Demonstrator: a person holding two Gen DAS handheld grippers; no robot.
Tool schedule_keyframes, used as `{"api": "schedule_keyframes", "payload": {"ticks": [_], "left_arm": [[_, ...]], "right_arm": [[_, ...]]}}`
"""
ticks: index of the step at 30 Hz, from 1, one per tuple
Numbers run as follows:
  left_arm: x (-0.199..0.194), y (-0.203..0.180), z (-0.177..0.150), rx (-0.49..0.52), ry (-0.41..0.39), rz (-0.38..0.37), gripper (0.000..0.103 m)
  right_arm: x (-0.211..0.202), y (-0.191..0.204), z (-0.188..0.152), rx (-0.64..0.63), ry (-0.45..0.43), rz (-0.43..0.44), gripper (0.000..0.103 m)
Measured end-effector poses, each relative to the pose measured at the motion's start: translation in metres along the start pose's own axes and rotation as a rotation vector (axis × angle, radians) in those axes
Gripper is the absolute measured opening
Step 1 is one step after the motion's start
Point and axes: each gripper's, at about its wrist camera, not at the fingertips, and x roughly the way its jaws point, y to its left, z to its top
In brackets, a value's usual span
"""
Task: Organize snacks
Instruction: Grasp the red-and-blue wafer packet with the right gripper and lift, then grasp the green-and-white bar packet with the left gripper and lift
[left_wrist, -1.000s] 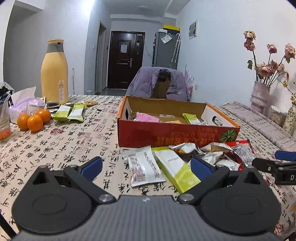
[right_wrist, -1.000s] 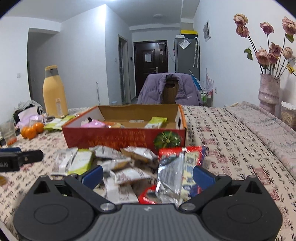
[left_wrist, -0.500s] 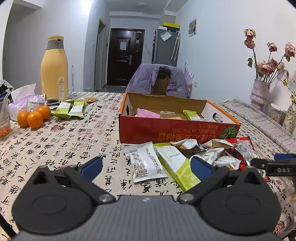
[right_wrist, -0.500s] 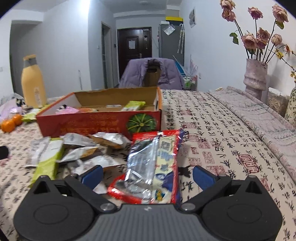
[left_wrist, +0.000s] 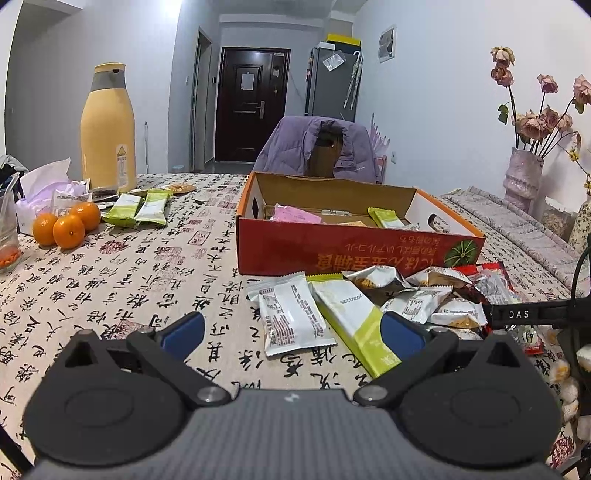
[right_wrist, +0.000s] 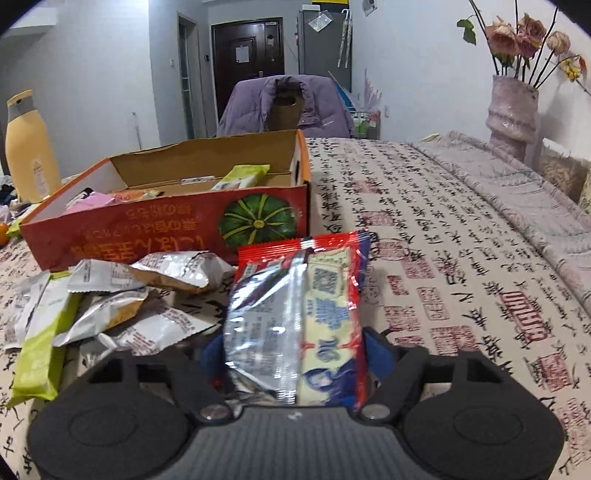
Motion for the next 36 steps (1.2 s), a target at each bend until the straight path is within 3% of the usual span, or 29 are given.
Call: {"api": "schedule_keyframes", "payload": {"ticks": [4,20,30,33,36], "left_arm": [[0.003,-0.001,-0.001,-0.001,0.017,0.004,0.103],[0.034,-0.033,0.008,0.011,0.108,0.022,0.103],[0.07,-0.053,0.024,-0.04,0.156,0.158,0.103],[0.076,-0.058,0.025,-0.046,0.168,0.173,0.098],[0.08,-0.065,0.024,-0.021,0.179,0.181,0.086]], "right_arm": [[-0.004,-0.003,-0.003,0.009,-0.02,0.023,0.064],[-0.05,-0.022,-0.012,0.06,-0.186,0.068,0.062],[-0.064,-0.024,-0.026,0.067,-0.228,0.12,0.063],[-0.062,-0.024,-0.026,0.071,-0.227,0.129,0.063],[-0.059,-0.026,-0.027,0.08,-0.223,0.134,0.063]]}}
